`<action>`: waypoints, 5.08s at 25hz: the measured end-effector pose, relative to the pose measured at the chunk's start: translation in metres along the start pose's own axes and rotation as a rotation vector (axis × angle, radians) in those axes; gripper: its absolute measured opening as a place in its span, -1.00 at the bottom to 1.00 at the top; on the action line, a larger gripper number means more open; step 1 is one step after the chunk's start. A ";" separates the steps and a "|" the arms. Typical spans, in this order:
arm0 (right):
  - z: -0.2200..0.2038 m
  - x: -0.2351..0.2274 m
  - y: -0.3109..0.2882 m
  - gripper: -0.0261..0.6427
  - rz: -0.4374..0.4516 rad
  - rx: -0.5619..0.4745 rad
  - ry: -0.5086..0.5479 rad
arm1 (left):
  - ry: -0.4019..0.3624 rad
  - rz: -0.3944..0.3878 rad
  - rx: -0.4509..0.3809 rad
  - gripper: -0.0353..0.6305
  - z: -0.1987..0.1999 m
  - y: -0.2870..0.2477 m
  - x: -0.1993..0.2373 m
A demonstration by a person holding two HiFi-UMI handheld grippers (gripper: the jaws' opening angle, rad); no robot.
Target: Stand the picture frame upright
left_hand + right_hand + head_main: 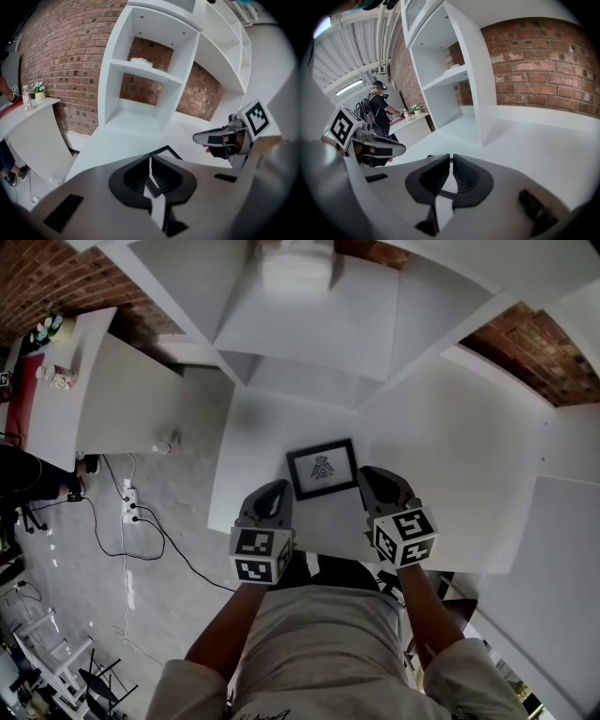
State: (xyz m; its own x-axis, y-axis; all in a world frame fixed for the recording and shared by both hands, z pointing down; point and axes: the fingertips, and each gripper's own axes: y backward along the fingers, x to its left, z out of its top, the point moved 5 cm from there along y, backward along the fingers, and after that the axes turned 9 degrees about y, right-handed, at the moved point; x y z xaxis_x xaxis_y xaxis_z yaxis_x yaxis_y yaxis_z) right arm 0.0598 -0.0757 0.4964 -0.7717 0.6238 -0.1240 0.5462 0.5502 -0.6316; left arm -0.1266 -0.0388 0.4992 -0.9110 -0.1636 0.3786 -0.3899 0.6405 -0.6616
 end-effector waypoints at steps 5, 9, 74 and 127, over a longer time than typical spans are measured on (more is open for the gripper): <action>-0.013 -0.006 -0.017 -0.83 0.001 0.054 0.025 | -0.006 0.032 0.019 -0.82 -0.002 -0.015 0.009; -0.021 -0.011 -0.030 -0.83 0.004 0.076 0.007 | 0.014 0.040 0.045 -0.68 -0.010 -0.026 0.015; -0.048 -0.023 -0.033 -0.66 -0.056 0.056 -0.113 | -0.002 0.040 0.024 -0.62 -0.014 -0.053 -0.007; -0.008 -0.097 -0.045 -0.67 -0.339 -0.173 -0.087 | -0.285 -0.063 -0.235 -0.65 0.070 -0.130 -0.031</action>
State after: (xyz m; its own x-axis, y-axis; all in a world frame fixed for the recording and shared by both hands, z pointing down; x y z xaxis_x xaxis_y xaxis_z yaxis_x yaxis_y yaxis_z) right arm 0.1124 -0.1566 0.5433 -0.9386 0.3450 0.0003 0.2965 0.8072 -0.5104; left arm -0.0570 -0.1697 0.5277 -0.9001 -0.3888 0.1967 -0.4348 0.7718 -0.4640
